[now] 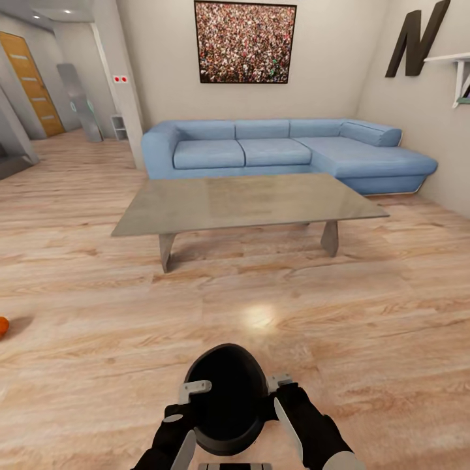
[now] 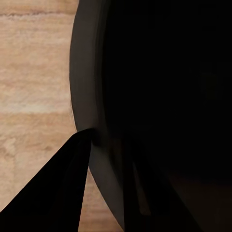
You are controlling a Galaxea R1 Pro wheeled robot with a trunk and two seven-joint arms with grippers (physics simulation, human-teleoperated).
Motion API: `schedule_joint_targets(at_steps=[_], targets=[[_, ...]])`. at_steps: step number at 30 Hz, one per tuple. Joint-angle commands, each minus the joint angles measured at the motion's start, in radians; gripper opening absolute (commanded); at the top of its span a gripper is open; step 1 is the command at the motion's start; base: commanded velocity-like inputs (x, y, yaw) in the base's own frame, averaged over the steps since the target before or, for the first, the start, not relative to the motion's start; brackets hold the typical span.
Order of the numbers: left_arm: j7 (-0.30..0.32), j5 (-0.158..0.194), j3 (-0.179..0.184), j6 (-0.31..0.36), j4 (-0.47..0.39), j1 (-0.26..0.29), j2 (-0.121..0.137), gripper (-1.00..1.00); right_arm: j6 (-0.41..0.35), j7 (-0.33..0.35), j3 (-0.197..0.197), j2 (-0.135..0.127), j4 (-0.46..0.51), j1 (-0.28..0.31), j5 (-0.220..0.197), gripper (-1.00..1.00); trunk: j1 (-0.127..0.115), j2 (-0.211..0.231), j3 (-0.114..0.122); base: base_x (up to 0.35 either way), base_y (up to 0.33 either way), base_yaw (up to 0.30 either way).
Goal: Place each of the two pumpkins and all three candles from the living room inside a cabinet in the living room (use any cabinet), then make sure every cabinet is closed, and position the cauldron so it is next to a table in the living room.
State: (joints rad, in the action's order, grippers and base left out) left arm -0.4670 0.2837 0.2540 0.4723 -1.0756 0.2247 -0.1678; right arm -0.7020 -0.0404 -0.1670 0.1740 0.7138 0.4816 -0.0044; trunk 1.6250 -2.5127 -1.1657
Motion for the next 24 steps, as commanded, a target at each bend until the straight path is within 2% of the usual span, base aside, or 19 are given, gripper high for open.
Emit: schedule_joint_targets(at_steps=[1, 13, 24], targets=[[-0.01, 0.015, 0.03, -0.003, -0.001, 0.001, 0.001, -1.0, -0.003, 0.053, -0.009, 0.001, -0.001, 0.0, -0.048, -1.0, 0.0, 0.0, -0.001, 0.285, -0.006, 0.0], [-0.01, 0.015, 0.03, -0.003, -0.001, 0.001, 0.001, -1.0, -0.004, 0.053, -0.009, 0.001, -0.001, 0.0, -0.048, -1.0, 0.0, 0.0, -0.001, 0.295, -0.007, 0.0], [-0.01, 0.015, 0.03, -0.003, -0.001, 0.001, 0.001, -1.0, -0.003, 0.053, -0.009, 0.001, -0.001, 0.0, -0.048, -1.0, 0.0, 0.0, -0.001, 0.277, -0.124, 0.0]])
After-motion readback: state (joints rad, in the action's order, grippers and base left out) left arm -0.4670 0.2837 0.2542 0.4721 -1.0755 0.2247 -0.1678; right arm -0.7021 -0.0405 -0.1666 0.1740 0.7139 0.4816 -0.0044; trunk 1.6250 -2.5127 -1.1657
